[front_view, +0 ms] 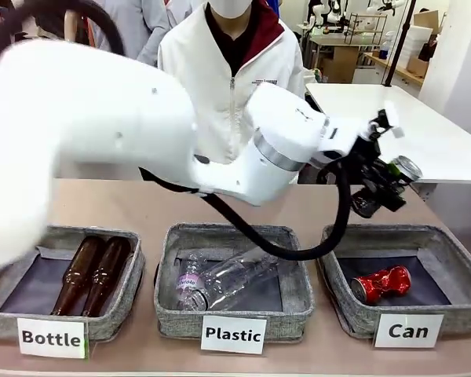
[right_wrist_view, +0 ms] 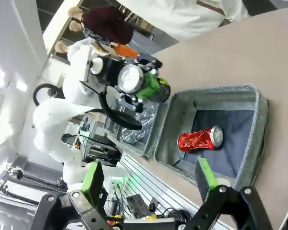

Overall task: Sort the can waste into the basket.
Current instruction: Pick up the can waste from the table and place it in the right Fabric basket.

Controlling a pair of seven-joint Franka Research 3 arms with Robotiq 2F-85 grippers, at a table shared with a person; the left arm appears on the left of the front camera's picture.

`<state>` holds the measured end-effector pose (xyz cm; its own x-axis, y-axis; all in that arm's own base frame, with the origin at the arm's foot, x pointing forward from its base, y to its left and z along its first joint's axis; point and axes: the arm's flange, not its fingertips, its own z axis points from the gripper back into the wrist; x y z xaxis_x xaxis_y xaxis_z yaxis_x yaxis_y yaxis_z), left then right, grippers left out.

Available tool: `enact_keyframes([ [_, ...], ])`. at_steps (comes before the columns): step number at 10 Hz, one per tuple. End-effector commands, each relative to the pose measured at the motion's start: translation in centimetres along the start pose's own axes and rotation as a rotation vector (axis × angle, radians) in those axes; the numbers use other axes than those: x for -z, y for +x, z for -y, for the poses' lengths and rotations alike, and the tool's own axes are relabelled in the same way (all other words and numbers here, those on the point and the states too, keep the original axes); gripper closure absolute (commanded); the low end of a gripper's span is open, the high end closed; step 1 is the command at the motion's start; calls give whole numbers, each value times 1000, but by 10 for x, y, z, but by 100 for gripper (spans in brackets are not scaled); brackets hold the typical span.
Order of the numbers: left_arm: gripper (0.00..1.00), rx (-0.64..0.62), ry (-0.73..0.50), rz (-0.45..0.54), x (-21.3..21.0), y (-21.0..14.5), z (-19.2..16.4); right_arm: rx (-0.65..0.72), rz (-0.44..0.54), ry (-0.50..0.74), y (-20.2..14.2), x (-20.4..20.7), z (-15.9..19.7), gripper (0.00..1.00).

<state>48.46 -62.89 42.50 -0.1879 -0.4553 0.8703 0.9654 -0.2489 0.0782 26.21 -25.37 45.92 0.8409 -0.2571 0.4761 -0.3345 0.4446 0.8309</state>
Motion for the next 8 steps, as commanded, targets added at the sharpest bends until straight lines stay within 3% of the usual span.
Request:
enact_keyframes([
  [1, 100, -49, -46, -58, 27, 36, -33, -19, -49, 12, 11, 22, -6, 0],
  [4, 100, -78, -102, -222, 45, 29, -7, -19, -49, 12, 11, 22, -6, 0],
  [7, 100, -50, -115, -270, 49, 28, 3, -19, -49, 12, 11, 22, -6, 0],
  [8, 44, -26, -122, -251, 48, 29, 3, -19, -49, 12, 11, 22, -6, 0],
])
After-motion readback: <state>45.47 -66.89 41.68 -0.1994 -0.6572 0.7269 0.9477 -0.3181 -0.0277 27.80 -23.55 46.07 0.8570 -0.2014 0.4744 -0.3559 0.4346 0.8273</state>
